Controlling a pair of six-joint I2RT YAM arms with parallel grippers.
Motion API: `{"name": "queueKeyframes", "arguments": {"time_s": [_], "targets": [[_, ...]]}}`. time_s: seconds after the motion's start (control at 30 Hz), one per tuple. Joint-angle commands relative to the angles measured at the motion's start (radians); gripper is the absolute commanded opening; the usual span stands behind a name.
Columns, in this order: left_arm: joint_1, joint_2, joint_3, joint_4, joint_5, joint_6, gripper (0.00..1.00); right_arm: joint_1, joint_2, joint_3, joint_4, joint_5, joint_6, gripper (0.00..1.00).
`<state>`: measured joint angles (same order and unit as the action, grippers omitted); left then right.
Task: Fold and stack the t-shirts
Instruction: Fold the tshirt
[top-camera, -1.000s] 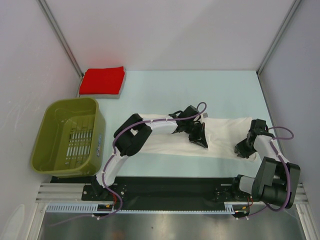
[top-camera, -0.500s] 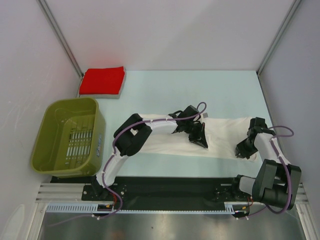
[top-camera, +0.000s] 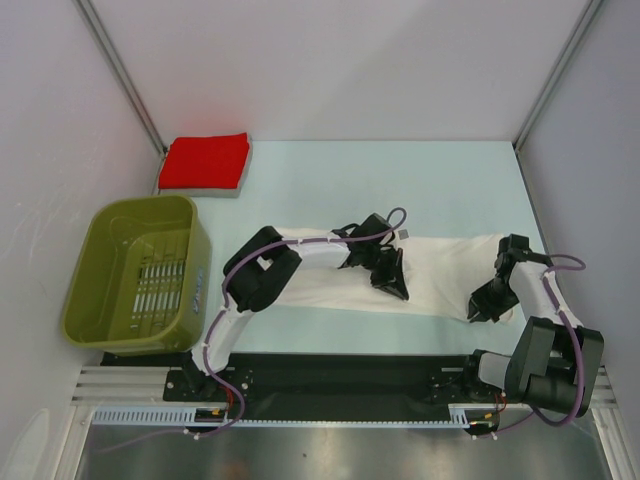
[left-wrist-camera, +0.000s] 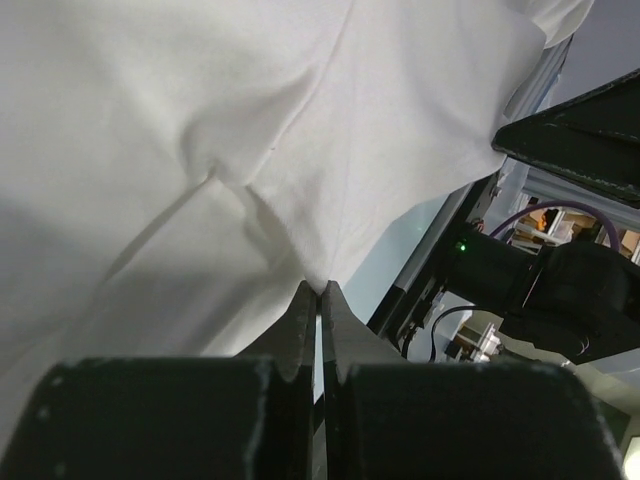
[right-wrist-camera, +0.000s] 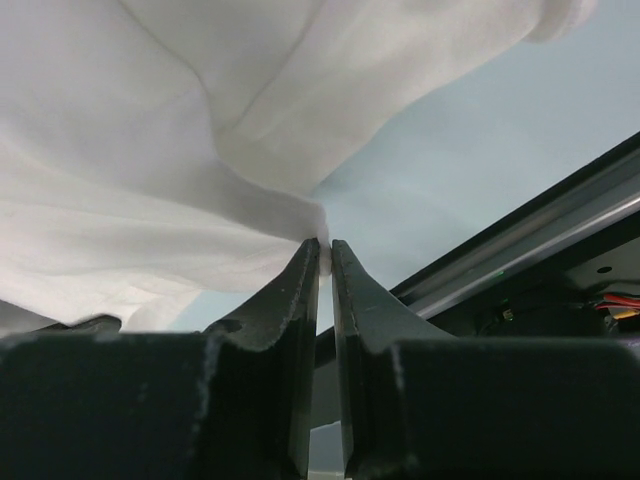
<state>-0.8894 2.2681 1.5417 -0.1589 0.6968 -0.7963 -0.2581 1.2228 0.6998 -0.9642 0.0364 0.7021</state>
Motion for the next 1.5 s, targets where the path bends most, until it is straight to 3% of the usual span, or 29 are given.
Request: {"name": "queueKeyframes", "arguments": {"time_s": [0.0, 0.4, 0.63, 1.47], "targets": [[0.009, -0.087, -0.015, 0.018, 0.035, -0.014, 0.00, 0.008, 0.003, 0.007, -0.030, -0.027, -0.018, 0.15], [0.012, -0.099, -0.011, 0.021, 0.033, -0.017, 0.00, 0.002, 0.041, 0.038, -0.008, -0.017, -0.050, 0.15], [0.015, -0.068, 0.044, 0.022, 0.015, -0.032, 0.00, 0.000, 0.060, 0.154, 0.016, -0.006, -0.095, 0.16], [0.064, 0.022, 0.144, 0.114, 0.035, -0.161, 0.00, -0.016, 0.359, 0.449, 0.085, -0.027, -0.170, 0.17]]}}
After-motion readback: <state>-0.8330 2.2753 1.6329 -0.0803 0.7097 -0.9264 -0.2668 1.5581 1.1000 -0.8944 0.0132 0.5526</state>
